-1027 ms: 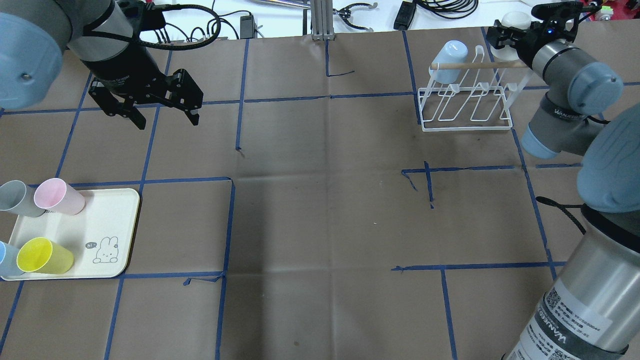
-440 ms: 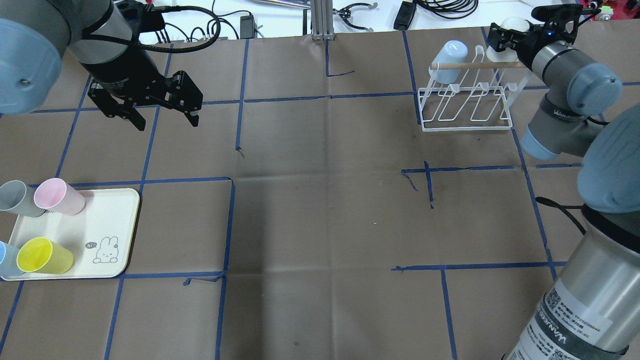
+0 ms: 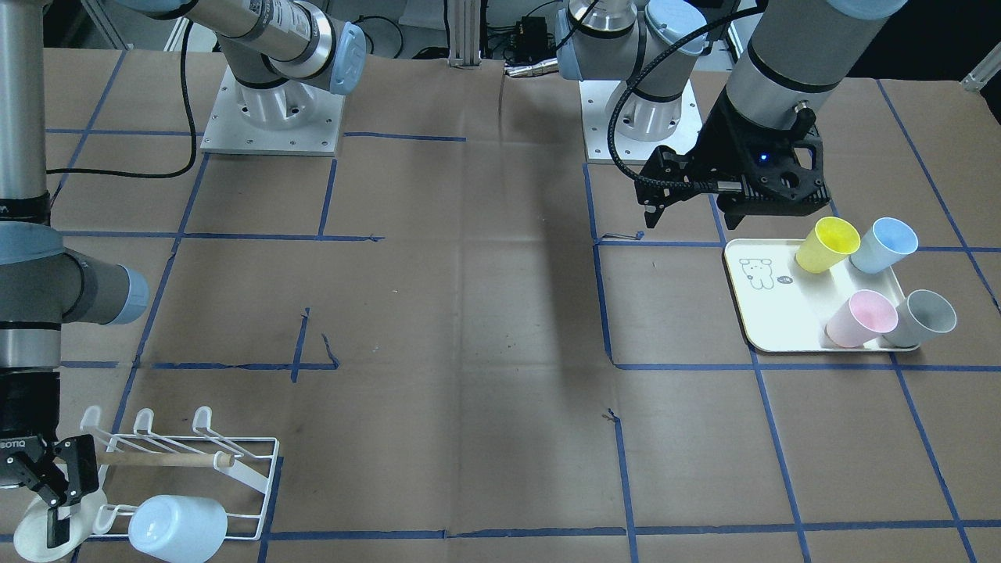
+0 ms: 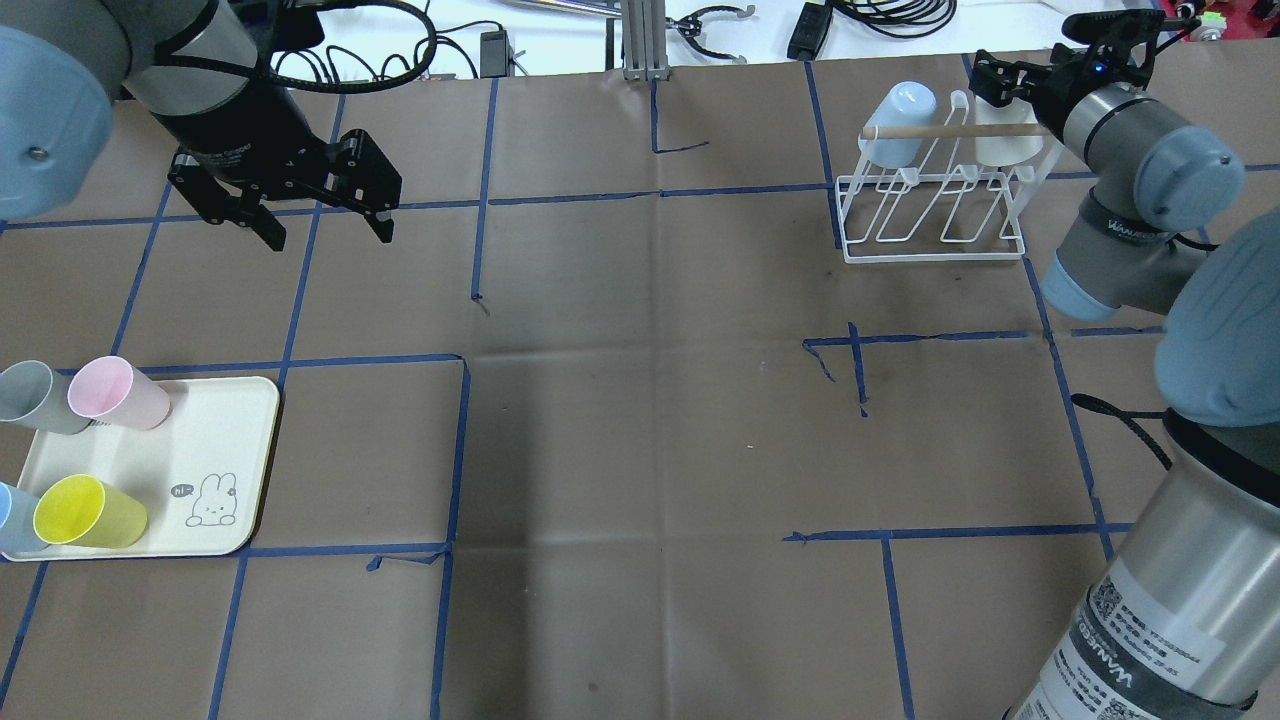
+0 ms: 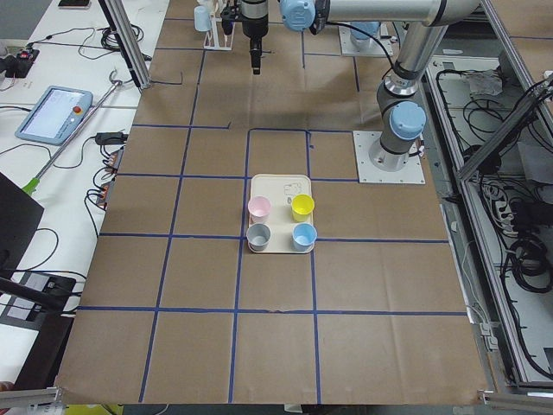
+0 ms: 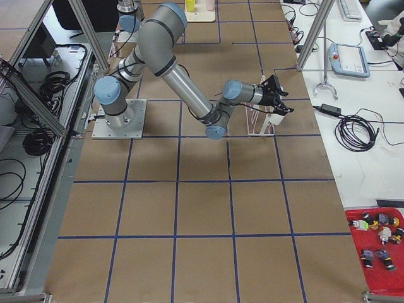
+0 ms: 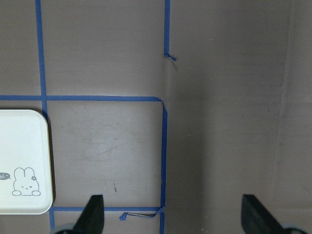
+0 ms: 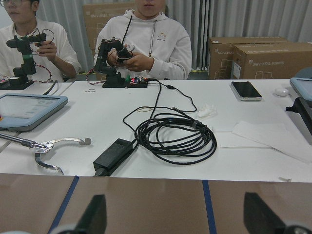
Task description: Transfer IKEA cup to right arm and place on rack
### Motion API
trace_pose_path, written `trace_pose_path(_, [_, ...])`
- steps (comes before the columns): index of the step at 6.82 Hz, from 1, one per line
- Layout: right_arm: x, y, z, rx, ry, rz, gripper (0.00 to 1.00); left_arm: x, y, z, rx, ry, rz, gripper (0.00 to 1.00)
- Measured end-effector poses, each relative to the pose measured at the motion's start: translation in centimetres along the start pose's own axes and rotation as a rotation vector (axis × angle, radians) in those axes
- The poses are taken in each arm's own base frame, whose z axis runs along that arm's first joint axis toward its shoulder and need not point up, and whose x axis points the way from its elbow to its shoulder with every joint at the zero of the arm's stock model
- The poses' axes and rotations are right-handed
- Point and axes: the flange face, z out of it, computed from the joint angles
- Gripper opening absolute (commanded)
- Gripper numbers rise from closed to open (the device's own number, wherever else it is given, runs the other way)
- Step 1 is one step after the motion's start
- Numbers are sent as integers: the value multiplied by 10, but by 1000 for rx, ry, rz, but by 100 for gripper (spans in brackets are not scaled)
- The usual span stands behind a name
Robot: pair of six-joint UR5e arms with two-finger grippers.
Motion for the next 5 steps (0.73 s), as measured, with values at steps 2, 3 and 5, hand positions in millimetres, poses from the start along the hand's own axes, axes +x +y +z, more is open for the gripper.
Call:
trace_pose_path(2, [1,-33,-10,-25,-1,10,100,-3,-2,1,-3,-33,-3,99])
trace_pose_path(3, [0,-61,-21,-90,-9,42,100,-2,-2,2,-3,-36,-10,99])
trace_pose_path(5, [-9,-115,-58,-258,7,114,100,3,-1,0,3,-38,-10,99])
